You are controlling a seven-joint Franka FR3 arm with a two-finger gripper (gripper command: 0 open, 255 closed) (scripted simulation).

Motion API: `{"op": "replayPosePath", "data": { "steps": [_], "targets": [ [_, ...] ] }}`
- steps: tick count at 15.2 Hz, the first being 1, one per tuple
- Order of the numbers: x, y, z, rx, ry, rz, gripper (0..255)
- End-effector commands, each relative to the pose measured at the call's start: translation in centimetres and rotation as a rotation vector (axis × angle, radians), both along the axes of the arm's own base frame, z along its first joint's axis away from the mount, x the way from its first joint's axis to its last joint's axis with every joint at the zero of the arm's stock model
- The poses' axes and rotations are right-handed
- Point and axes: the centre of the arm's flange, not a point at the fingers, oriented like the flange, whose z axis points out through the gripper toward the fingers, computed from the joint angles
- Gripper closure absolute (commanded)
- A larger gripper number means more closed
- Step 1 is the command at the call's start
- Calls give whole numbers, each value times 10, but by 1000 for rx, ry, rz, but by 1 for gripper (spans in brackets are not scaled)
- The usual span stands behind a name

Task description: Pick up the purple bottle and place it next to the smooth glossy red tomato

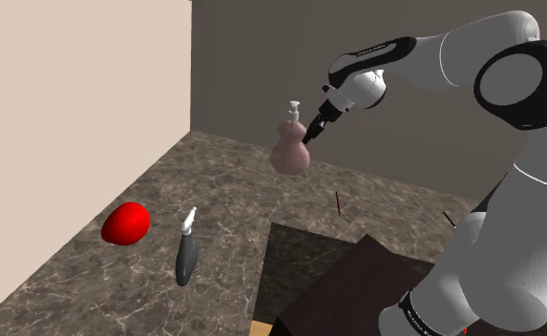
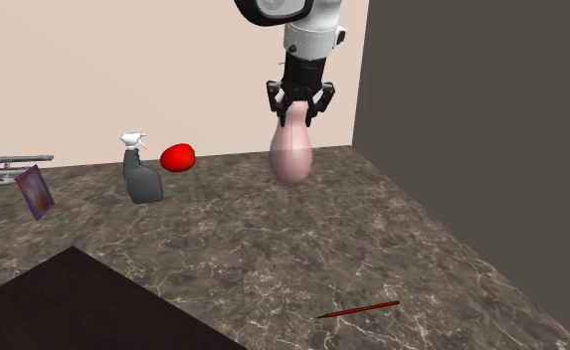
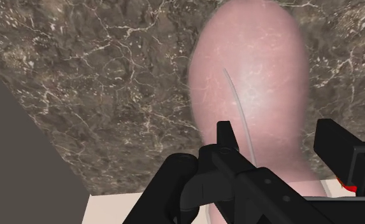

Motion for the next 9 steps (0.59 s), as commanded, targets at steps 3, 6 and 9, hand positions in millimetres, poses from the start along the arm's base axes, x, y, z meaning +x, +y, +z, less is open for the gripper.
{"op": "replayPosePath", "data": {
  "steps": [3,6,9],
  "targets": [
    [0,1,21,0,-1,0,255],
    [0,1,37,0,-1,0,255],
    [0,1,53,0,-1,0,255]
  ]
}}
